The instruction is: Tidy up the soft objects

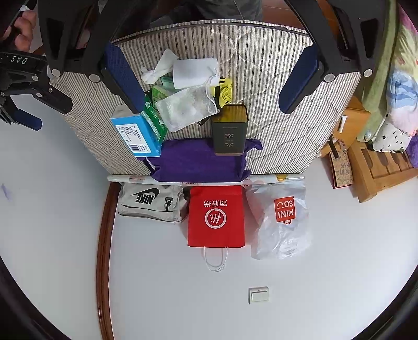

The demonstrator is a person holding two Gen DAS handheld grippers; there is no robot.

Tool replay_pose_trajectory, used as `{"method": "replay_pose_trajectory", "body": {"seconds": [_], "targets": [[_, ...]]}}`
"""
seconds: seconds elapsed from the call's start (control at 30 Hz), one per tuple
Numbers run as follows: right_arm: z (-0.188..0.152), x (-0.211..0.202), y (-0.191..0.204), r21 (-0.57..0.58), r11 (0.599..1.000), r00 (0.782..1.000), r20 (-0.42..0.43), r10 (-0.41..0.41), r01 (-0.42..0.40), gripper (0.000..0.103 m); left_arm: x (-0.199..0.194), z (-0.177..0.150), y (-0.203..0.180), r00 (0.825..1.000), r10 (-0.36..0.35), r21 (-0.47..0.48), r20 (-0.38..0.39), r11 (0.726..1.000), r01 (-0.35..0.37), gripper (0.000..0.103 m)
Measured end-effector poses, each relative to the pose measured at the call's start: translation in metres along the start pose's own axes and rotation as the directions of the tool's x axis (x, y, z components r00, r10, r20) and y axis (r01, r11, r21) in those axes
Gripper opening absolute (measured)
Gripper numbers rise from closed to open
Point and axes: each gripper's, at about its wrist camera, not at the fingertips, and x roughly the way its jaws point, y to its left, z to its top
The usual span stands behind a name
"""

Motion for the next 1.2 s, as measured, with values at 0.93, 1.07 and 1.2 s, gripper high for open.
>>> {"method": "replay_pose_trajectory", "body": {"seconds": [0.93,1.07,1.2], "targets": [[-0.0017,-0.0042,0.0034,-0.002,1.0,1.0,0.01,0.003,-0.003,0.102,0.0015,-0.0024,0.0012,1.0,-0.004,-0.007,0.001,1.0,0.004,0.102],[-0.0026,-0.0056,0.0043,-0.005,1.0,1.0,0.01,0.001,-0.001,0.102,0.0013,-0.0032,0.0014,1.0,-0.003,-0.007,0.001,1.0,0.003,0.102],[-0.0033,-0.0071,0.0045,-0.003,1.0,1.0,0.012,0.005,-0.005,0.102,-0.0001,-0.0033,0.0022,1.0,-0.002,-0.008,0.001,1.0,0.002,0.102]]}}
